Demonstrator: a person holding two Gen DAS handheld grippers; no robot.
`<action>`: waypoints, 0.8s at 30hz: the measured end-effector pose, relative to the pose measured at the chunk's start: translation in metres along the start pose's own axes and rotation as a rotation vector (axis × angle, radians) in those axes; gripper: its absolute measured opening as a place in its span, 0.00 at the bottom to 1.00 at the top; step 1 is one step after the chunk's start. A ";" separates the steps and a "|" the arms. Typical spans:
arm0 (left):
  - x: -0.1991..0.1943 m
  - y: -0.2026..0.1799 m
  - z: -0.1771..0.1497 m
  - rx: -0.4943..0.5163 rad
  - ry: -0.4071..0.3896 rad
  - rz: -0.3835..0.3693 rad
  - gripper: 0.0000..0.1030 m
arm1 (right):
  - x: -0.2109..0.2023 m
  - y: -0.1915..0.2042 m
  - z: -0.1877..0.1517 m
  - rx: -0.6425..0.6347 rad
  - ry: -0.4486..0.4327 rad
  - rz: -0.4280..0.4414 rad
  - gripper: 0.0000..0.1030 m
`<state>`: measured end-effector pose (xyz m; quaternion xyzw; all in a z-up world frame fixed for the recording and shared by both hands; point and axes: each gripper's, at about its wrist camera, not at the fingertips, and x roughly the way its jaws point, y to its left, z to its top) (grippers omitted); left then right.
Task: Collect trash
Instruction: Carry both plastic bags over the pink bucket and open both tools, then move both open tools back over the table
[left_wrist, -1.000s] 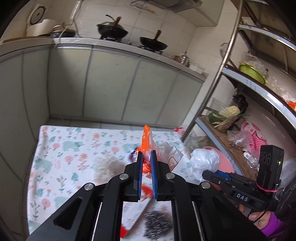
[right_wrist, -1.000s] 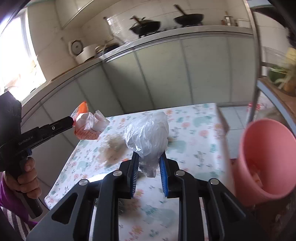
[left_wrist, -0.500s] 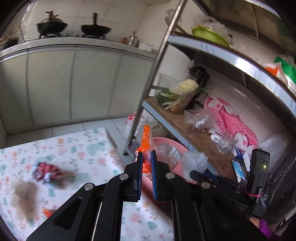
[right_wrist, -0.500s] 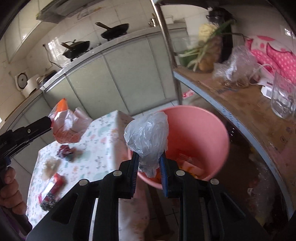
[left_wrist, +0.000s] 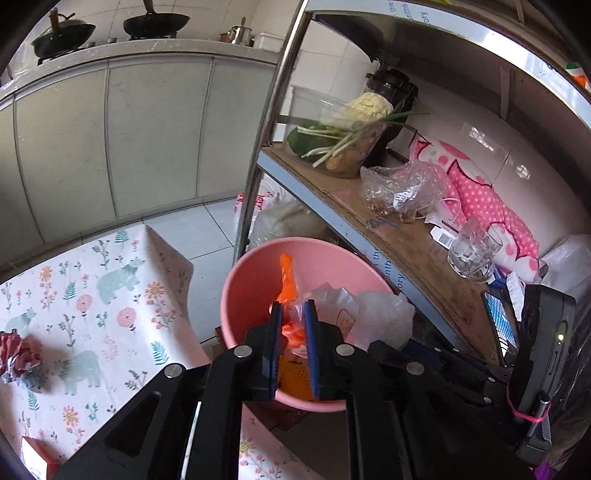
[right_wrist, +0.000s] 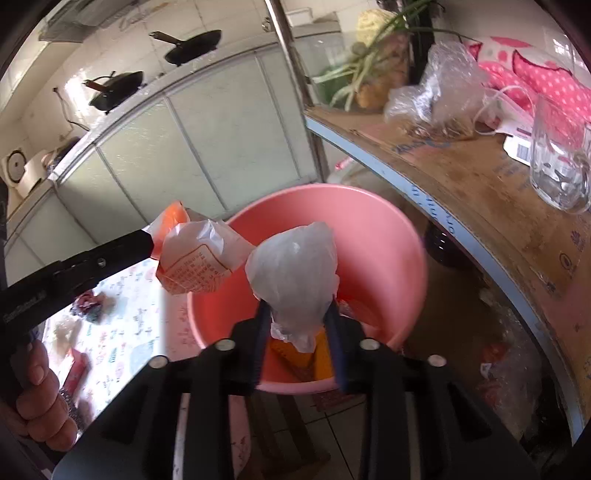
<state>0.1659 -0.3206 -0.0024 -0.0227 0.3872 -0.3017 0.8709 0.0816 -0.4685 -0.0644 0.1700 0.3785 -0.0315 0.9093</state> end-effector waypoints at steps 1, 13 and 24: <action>0.002 0.000 0.001 0.002 0.007 0.004 0.17 | 0.001 -0.002 0.000 0.006 0.002 0.005 0.37; -0.046 0.007 0.001 0.032 -0.040 -0.001 0.29 | -0.002 0.017 0.002 -0.085 -0.030 0.083 0.42; -0.159 0.084 -0.025 -0.097 -0.167 0.171 0.29 | 0.002 0.063 -0.043 -0.169 0.033 0.350 0.42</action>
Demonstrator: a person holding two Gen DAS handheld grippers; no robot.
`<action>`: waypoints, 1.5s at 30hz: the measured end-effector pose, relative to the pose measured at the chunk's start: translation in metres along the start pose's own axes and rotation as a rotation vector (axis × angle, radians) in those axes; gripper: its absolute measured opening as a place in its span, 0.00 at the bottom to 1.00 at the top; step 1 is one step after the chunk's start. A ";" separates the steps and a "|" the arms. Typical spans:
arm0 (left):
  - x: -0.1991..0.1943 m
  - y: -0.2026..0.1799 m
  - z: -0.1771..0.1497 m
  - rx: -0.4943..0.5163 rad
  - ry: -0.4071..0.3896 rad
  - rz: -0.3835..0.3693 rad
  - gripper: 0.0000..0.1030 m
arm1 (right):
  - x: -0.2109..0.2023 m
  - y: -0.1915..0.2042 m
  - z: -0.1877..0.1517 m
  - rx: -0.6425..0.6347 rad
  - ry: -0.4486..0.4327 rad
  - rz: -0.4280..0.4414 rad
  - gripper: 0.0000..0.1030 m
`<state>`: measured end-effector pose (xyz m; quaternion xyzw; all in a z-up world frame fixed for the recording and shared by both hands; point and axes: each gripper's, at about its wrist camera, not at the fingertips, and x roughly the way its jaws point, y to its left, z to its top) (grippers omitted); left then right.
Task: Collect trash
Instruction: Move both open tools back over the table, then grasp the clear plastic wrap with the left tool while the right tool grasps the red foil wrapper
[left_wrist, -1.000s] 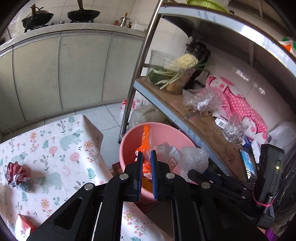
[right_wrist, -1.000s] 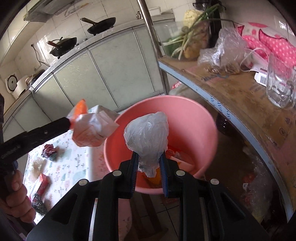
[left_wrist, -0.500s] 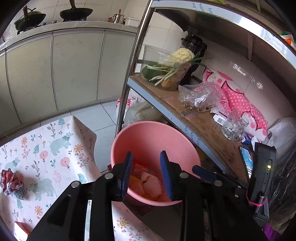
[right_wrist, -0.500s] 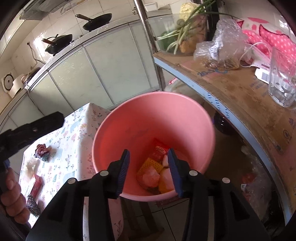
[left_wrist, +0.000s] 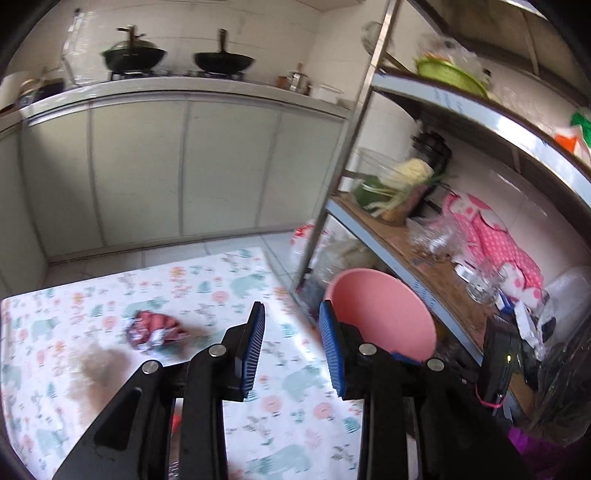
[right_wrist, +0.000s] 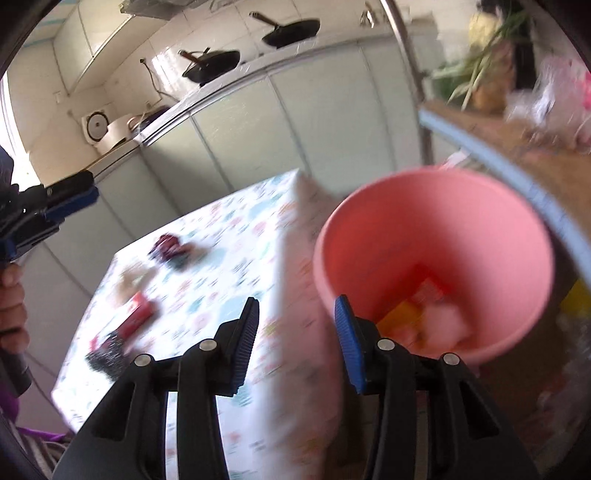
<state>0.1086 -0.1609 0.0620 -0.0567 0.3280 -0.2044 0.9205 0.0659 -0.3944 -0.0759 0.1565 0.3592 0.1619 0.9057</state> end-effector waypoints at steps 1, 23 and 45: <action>-0.009 0.009 -0.001 -0.015 -0.015 0.024 0.29 | 0.001 0.005 -0.003 0.000 0.007 0.010 0.42; -0.130 0.169 -0.090 -0.232 0.002 0.353 0.36 | -0.010 0.038 -0.012 -0.058 -0.010 -0.132 0.42; 0.013 0.214 -0.082 -0.238 0.223 0.249 0.45 | 0.142 0.193 0.067 -0.497 0.220 0.057 0.51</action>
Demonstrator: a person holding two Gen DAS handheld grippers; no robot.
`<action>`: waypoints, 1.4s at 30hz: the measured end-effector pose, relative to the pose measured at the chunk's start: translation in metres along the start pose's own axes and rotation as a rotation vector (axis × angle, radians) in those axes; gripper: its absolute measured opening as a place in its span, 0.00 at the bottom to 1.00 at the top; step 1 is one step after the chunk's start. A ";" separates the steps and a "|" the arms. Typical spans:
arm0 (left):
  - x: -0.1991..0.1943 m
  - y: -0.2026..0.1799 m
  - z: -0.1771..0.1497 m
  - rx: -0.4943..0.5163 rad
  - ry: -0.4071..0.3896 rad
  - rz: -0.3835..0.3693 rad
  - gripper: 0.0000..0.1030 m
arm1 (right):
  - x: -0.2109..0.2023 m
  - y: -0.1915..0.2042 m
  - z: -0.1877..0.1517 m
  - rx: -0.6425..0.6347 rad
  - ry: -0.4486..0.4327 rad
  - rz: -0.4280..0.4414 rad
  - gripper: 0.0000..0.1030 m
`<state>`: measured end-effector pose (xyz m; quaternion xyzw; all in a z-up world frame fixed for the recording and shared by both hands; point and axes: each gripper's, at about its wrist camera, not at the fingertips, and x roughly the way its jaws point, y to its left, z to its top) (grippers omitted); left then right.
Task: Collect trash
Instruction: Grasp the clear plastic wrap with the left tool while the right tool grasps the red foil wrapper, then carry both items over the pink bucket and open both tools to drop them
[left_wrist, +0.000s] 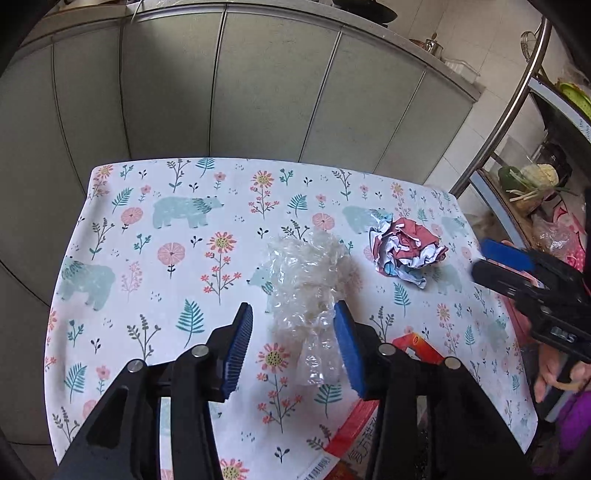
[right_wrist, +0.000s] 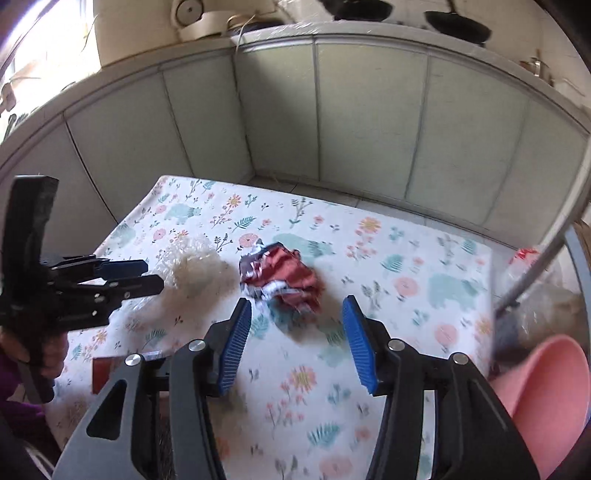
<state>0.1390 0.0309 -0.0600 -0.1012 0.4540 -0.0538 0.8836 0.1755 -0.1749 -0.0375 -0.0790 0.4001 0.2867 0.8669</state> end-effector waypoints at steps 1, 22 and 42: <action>0.002 0.000 0.000 -0.001 0.004 -0.006 0.46 | 0.011 0.002 0.003 -0.009 0.015 0.006 0.51; -0.042 -0.011 -0.003 0.021 -0.130 -0.019 0.20 | -0.008 -0.016 -0.012 0.119 -0.044 0.055 0.20; -0.101 -0.161 -0.006 0.183 -0.212 -0.265 0.20 | -0.245 -0.102 -0.105 0.434 -0.413 -0.277 0.20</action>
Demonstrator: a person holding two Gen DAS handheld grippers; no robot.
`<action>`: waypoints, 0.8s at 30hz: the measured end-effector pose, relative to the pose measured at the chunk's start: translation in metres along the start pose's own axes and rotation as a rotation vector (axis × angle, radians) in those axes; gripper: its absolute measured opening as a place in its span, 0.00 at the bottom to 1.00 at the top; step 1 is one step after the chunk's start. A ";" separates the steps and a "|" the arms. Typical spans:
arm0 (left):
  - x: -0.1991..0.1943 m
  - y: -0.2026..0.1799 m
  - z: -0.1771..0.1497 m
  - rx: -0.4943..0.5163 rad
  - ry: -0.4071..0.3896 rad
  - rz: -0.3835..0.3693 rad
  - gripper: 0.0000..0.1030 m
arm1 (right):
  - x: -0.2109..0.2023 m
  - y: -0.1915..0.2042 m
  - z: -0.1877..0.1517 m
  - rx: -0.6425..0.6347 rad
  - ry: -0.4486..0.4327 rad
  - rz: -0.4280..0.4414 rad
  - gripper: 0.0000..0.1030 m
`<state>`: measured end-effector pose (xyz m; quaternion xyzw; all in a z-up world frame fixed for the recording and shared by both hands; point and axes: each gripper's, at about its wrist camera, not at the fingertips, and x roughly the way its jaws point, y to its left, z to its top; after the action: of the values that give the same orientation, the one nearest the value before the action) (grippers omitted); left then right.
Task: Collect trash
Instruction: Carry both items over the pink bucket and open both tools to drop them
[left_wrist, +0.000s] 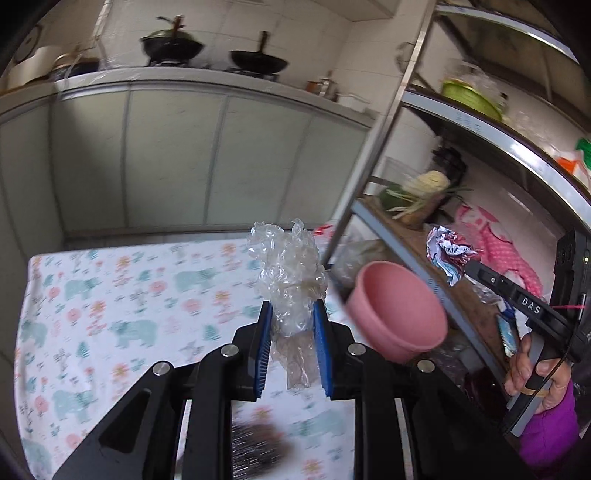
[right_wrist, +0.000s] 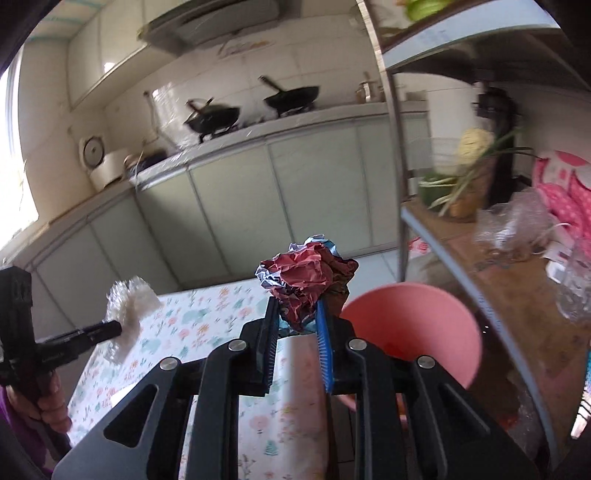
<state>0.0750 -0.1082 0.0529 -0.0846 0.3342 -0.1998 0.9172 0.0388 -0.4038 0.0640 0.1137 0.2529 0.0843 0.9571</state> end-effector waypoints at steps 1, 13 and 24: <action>0.007 -0.016 0.005 0.017 0.003 -0.022 0.20 | -0.009 -0.010 0.008 0.013 -0.017 -0.008 0.20; 0.124 -0.141 0.016 0.149 0.122 -0.149 0.21 | 0.017 -0.075 -0.004 0.048 0.072 -0.073 0.20; 0.214 -0.145 -0.011 0.160 0.276 -0.121 0.24 | 0.088 -0.108 -0.059 0.084 0.235 -0.151 0.24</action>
<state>0.1718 -0.3307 -0.0374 -0.0031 0.4345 -0.2903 0.8526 0.0956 -0.4778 -0.0546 0.1235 0.3745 0.0144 0.9188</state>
